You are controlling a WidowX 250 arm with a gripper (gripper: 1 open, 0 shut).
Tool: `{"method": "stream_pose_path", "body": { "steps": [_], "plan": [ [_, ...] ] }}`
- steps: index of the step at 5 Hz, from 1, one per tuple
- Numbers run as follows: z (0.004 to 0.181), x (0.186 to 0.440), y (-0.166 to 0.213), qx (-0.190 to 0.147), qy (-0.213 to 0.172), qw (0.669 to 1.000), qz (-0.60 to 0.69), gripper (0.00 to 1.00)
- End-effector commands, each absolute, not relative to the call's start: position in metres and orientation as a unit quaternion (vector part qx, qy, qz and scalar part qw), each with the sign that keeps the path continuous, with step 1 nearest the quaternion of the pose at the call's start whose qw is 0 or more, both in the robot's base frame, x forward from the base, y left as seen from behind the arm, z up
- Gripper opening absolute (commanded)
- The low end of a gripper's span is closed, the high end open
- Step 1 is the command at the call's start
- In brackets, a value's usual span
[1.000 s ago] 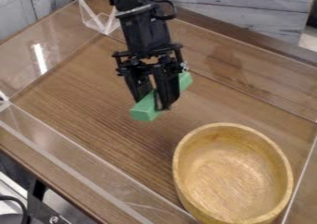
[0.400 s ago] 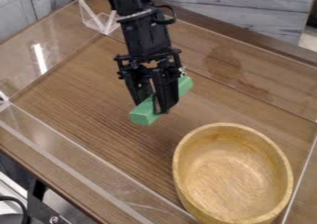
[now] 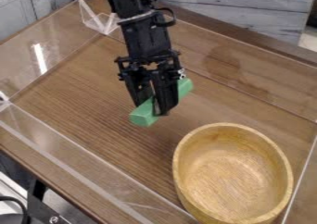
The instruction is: Remove the green block from inside the brown bowl and put it on the table
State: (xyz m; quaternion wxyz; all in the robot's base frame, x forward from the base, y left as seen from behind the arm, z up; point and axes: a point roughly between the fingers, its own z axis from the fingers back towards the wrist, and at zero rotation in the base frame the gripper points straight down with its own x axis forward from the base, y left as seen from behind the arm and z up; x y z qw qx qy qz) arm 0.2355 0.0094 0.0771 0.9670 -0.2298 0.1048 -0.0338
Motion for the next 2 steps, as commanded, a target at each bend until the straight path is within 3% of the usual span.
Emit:
{"method": "stream_pose_path", "body": {
  "steps": [1,2],
  "plan": [
    [0.0865,0.2446,0.0153,-0.227,0.078,0.97,-0.042,0.0],
    [0.0865,0.2458,0.0165,-0.23,0.077,0.969,-0.045,0.0]
  ]
}}
